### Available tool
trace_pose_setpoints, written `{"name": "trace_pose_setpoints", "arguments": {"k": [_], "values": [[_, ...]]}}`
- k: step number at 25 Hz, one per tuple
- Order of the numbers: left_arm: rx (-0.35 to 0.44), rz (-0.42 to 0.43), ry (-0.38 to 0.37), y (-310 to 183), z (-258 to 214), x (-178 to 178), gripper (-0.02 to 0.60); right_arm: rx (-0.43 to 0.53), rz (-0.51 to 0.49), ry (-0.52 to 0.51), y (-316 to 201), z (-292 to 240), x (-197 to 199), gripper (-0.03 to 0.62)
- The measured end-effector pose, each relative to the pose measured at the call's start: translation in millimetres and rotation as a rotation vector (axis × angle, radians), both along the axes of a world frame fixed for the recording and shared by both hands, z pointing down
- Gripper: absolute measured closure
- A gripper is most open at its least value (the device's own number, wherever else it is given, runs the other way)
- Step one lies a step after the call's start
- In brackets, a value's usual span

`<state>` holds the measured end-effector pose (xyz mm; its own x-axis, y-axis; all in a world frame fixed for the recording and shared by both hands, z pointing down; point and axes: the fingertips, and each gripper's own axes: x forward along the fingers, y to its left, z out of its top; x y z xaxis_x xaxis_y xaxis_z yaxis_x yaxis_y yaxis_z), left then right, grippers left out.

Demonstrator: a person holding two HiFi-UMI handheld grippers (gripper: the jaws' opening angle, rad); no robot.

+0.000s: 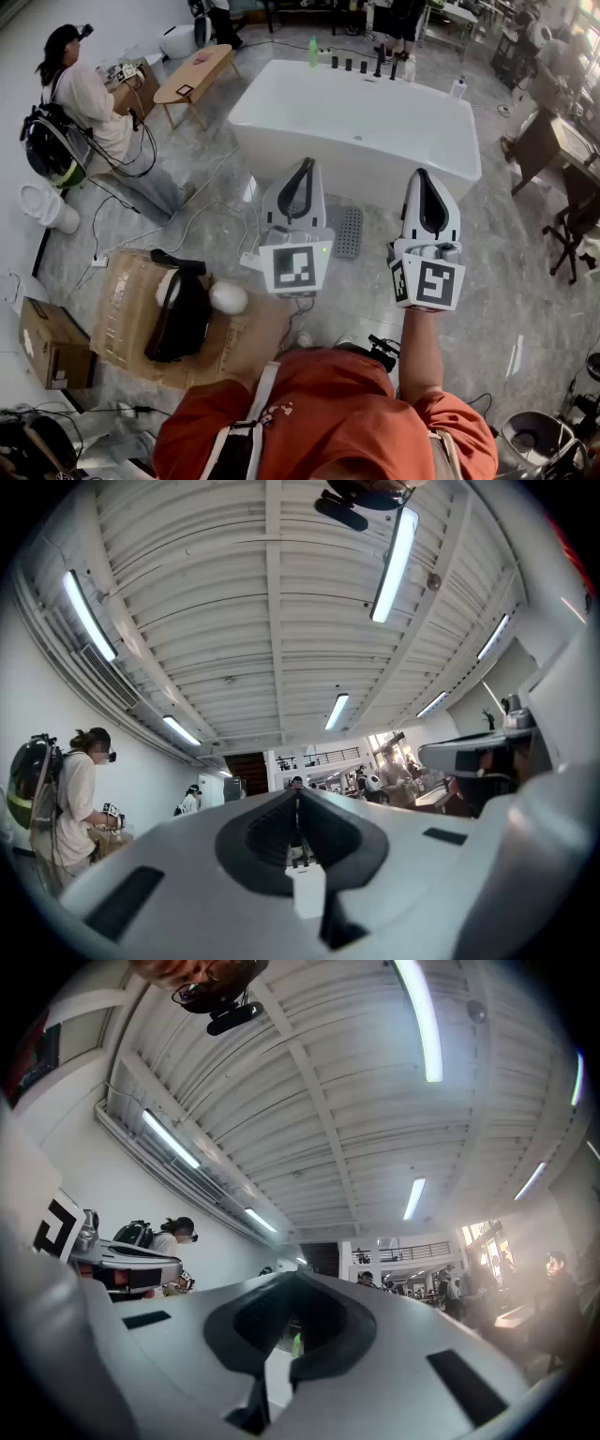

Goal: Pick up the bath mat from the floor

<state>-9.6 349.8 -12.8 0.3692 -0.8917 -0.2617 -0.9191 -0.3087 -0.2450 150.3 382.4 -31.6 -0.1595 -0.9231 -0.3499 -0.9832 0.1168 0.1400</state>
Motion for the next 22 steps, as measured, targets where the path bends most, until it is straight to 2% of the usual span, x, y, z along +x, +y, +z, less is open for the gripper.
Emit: {"name": "trace_pose_setpoints", "arguments": {"k": [2,5,9,12,18,22], "values": [[-0.015,0.005,0.057,-0.5,-2.5,7.7,0.565,0.0,0.003,0.0,-1.0,-0.1,5.7,0.582],[-0.018,0.017,0.08,0.5,-3.5,19.6,0.565,0.002,0.005,-0.002,-1.4,-0.1,14.3,0.582],[-0.011,0.034,0.05,2.6,-2.2,37.9,0.565,0.006,0.012,0.001,0.3,-1.4,28.9,0.582],[-0.024,0.03,0.063,4.0,-3.7,50.5,0.565,0.004,0.01,-0.007,0.5,-1.6,38.6,0.582],[-0.003,0.02,0.005,6.8,2.6,76.4,0.565,-0.016,-0.027,-0.027,0.8,8.5,58.2,0.582],[0.0,-0.006,-0.005,8.1,4.6,83.9,0.565,-0.032,-0.052,-0.039,-3.0,14.2,66.1,0.582]]}}
